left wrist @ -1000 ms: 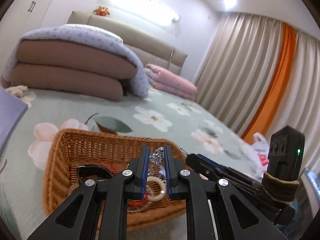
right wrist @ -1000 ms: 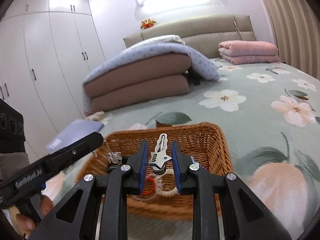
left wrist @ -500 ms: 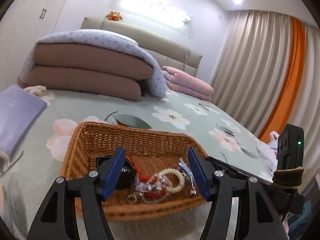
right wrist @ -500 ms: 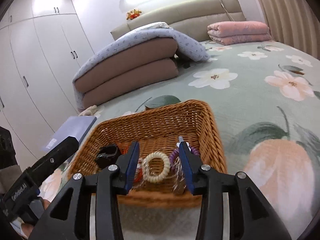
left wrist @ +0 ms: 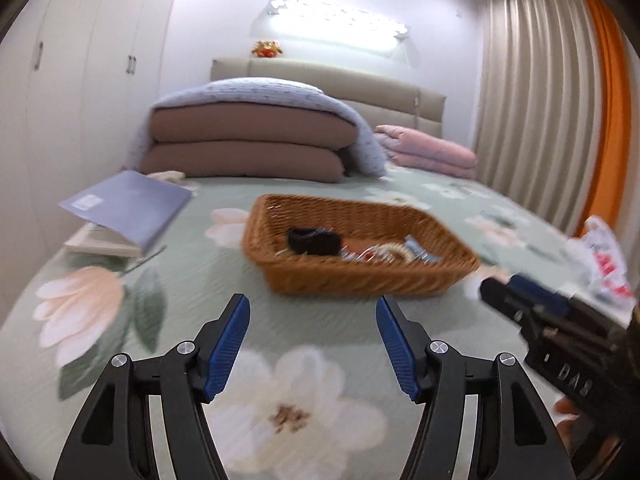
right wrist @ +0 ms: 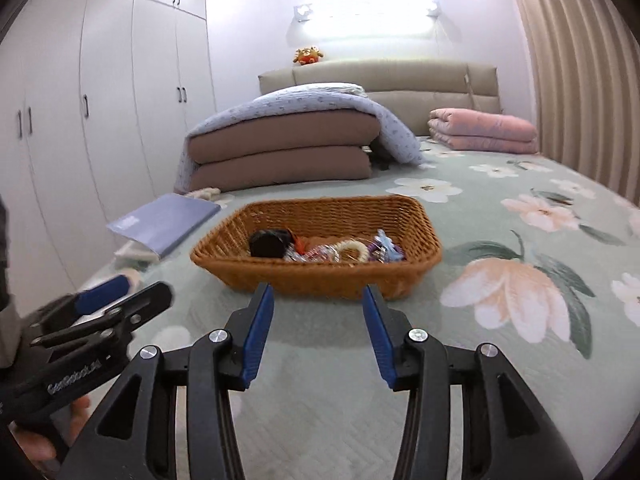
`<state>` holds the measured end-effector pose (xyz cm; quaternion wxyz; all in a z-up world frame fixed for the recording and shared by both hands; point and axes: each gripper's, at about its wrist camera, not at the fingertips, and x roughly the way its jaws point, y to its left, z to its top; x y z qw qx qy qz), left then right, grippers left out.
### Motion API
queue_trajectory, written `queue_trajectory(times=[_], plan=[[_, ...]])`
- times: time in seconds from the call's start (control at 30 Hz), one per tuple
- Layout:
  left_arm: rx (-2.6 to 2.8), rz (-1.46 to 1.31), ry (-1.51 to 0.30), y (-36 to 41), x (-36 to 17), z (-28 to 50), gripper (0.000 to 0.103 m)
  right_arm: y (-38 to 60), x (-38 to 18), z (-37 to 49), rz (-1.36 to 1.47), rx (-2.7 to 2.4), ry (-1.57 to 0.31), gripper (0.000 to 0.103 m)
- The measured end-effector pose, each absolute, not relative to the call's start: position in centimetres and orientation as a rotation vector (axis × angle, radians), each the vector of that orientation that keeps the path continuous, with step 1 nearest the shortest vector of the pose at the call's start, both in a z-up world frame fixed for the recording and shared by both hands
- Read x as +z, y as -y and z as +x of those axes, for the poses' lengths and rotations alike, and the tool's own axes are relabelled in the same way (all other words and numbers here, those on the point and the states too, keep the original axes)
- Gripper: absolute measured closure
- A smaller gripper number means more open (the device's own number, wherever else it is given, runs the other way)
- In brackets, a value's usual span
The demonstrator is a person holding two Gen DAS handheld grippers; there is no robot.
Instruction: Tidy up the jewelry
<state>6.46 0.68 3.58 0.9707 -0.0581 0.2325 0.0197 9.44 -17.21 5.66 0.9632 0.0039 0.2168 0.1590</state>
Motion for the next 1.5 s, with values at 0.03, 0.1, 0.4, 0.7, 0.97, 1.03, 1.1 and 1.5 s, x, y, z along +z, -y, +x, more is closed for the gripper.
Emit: queue_trajectory(times=[0.03,0.1,0.4,0.7,0.97,1.03,1.1,1.5], plan=[[0.049,-0.111,-0.465,-0.7,3.3,6.2,0.036,17.4,5.5,9.2,0.011,0.313,-0.444,0.054],[0.058,-0.119,-0.474,-1.0,2.7,6.5,0.035,18.2,4.8,9.9,0.050,0.310,-0.483,0.054],[0.088,-0.172,-0.560,-1.9,0.4,7.7,0.035,19.6,2.4,12.5,0.128,0.324,-0.641,0.054],[0.108,-0.185,-0.559,-2.0,0.4,7.5,0.035,18.7,3.0,11.5,0.047,0.288,-0.620,0.054],[0.118,-0.179,-0.556,-1.8,0.4,7.3,0.035,19.4,3.0,11.3,0.039,0.274,-0.626,0.053],[0.117,-0.192,-0.562,-2.0,0.3,7.3,0.035,19.8,3.1,11.1,0.032,0.249,-0.609,0.053],[0.117,-0.192,-0.565,-2.0,0.3,7.4,0.035,19.9,3.1,10.9,0.006,0.231,-0.593,0.053],[0.115,-0.142,-0.551,-1.1,0.5,7.2,0.035,20.1,3.5,10.3,0.019,0.221,-0.541,0.038]])
